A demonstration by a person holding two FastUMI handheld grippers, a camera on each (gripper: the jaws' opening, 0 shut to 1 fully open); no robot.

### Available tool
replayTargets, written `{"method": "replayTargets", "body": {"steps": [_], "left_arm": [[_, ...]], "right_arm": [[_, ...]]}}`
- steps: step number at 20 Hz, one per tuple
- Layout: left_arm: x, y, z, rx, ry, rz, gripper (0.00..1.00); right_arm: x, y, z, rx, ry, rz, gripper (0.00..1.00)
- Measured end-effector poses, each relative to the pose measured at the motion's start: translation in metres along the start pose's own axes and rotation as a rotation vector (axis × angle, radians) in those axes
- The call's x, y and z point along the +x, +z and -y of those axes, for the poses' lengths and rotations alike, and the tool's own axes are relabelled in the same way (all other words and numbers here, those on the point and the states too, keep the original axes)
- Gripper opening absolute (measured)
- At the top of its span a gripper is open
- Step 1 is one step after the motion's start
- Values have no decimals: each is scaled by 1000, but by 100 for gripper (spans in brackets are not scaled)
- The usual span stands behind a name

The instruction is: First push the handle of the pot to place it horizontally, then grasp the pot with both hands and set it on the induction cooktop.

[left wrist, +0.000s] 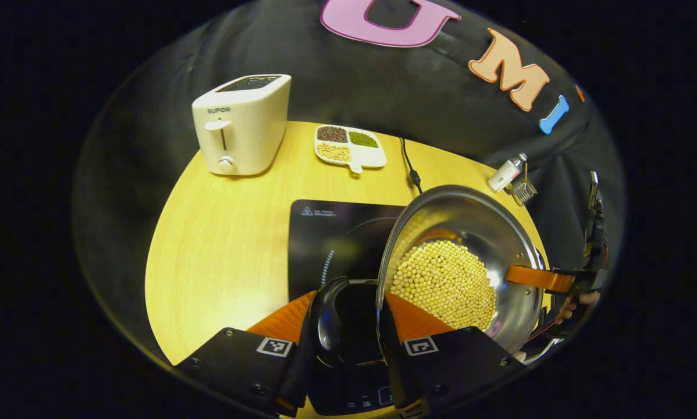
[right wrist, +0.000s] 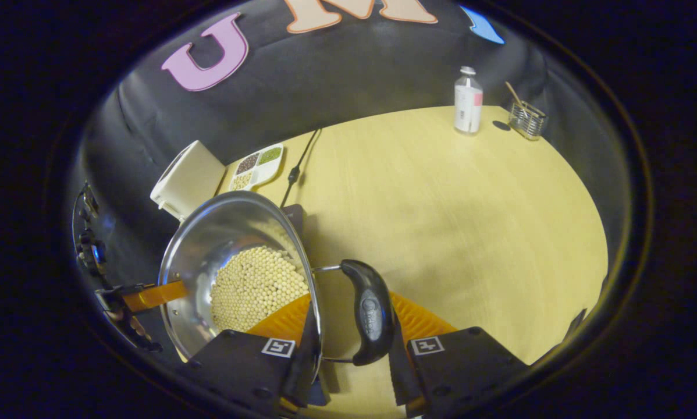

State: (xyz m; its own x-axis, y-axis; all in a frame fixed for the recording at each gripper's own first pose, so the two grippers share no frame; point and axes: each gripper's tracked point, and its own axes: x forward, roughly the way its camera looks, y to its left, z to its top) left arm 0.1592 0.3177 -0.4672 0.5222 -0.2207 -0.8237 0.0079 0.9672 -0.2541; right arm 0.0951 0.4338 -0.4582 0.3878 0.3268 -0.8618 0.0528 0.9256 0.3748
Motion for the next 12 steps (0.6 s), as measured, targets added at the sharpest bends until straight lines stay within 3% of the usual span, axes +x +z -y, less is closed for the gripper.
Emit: {"method": "replayTargets", "body": {"steps": [12], "left_arm": [[-3,19,-30,17,39,55,58]], "right_arm": [[27,8,-28,39,39,-24,51]]}}
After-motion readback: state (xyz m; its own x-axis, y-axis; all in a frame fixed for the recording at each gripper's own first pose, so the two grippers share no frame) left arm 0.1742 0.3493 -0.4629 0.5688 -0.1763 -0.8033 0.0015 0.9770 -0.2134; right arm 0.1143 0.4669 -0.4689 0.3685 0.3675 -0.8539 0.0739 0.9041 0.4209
